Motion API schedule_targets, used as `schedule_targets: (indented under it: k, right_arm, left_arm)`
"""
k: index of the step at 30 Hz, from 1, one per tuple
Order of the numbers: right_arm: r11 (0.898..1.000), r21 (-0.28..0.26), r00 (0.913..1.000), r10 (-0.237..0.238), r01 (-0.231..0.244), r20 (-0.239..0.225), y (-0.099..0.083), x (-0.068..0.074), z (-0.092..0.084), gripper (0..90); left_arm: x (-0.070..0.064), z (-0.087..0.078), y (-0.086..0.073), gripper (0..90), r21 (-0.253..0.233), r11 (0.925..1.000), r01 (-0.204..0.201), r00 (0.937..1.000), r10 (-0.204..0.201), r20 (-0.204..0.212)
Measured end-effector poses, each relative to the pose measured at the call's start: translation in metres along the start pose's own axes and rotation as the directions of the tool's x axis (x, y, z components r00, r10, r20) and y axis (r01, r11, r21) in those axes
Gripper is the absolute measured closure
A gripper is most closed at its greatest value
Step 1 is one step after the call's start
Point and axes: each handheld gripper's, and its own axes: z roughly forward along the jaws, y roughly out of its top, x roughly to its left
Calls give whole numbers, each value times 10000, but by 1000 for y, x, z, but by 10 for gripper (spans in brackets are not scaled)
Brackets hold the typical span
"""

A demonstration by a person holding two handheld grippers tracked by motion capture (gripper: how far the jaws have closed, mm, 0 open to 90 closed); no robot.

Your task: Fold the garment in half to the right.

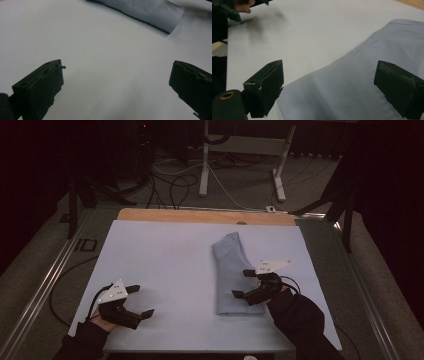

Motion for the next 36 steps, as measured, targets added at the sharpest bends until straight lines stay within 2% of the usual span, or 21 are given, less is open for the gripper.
schedule_targets:
  k: [6, 15, 16, 18, 36]
  right_arm:
    - [9999, -92, 9986, 110, -106, 516, -7, -6, -13, 90]
    - [9985, -133, 9946, 545, -535, 889, -24, -11, -25, 91]
    - [9989, -70, 9938, 478, -473, 1008, -27, -11, -25, 91]
    - [9979, -137, 9924, 644, -633, 1050, -33, -13, -27, 91]
    - [9931, -184, 9752, 1171, -1158, 1880, -76, -13, -45, 91]
  left_arm:
    - [0, 0, 0, 5, -8, 10000, 20, 10000, -20, -2]
    - [-1, 0, 0, 4, 15, 10000, -62, 10000, 62, 37]
    - [0, 0, 0, 5, -5, 10000, -14, 10000, 14, 46]
    - [0, -1, 0, 5, -77, 9999, 66, 9999, -65, 99]
    - [-1, -2, -1, 5, -35, 10000, -29, 9999, 30, 136]
